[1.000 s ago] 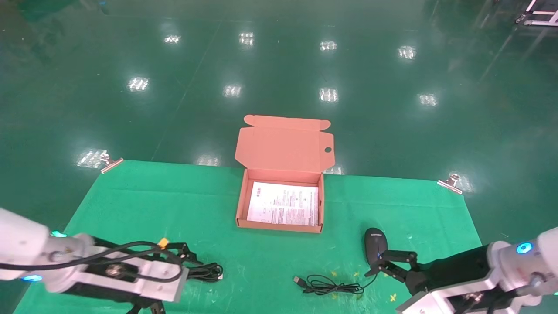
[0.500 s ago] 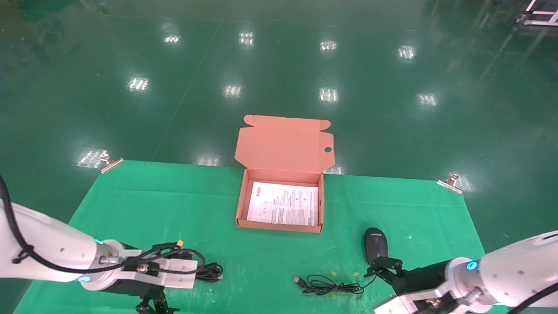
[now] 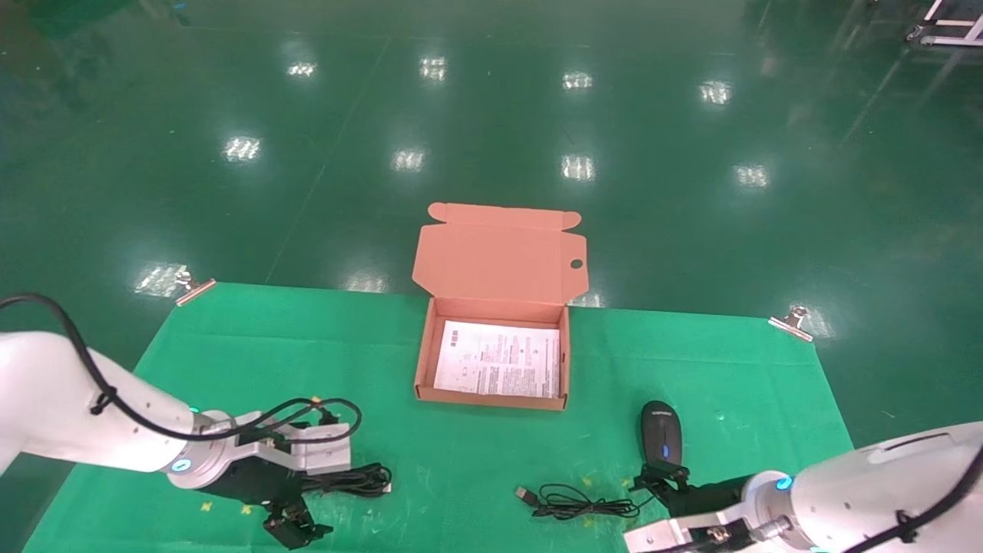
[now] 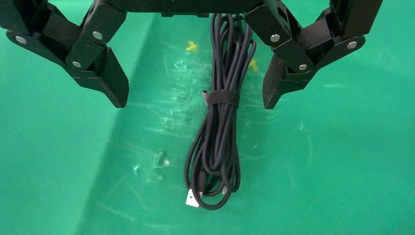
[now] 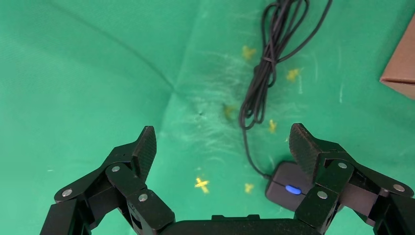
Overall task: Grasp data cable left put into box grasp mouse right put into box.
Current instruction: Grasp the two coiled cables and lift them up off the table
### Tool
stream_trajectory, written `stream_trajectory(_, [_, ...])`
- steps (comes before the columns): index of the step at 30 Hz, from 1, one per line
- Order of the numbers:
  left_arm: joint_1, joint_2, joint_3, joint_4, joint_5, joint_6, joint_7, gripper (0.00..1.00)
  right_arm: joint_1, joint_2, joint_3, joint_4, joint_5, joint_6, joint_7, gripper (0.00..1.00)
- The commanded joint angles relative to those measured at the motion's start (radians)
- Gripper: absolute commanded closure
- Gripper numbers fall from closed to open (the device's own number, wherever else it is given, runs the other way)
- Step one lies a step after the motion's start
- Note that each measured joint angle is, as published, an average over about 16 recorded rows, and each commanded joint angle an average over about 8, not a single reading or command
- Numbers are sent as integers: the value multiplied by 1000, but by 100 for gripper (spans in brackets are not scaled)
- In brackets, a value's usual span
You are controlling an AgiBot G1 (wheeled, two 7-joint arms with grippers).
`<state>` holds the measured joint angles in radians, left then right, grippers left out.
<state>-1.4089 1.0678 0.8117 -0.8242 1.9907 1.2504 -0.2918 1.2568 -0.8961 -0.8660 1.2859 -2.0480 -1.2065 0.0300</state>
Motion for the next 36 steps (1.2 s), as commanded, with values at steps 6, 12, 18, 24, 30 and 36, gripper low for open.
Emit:
stream_trajectory(6, [-35,53,-7,186,-11,-44,73,0,-5,-47,-5,-74,-19,36,6,0])
stream_trajectory(12, [-54,79,-14,295,-24,-71,135,0,-6,-92,-8,-159,-31,84,-11,0])
stream_trajectory(18, [-65,93,-20,358,-39,-86,195,57,-10,-125,1,-228,-40,148,-14,65])
stream_trajectory(24, [-72,102,-23,393,-45,-93,217,100,-13,-142,14,-266,-36,183,-4,100])
stream_trajectory(30, [-72,101,-23,389,-46,-93,215,100,-14,-140,14,-263,-35,181,-6,100])
stream_trajectory(36, [-70,99,-23,381,-45,-91,212,100,-13,-136,11,-255,-35,174,-8,100])
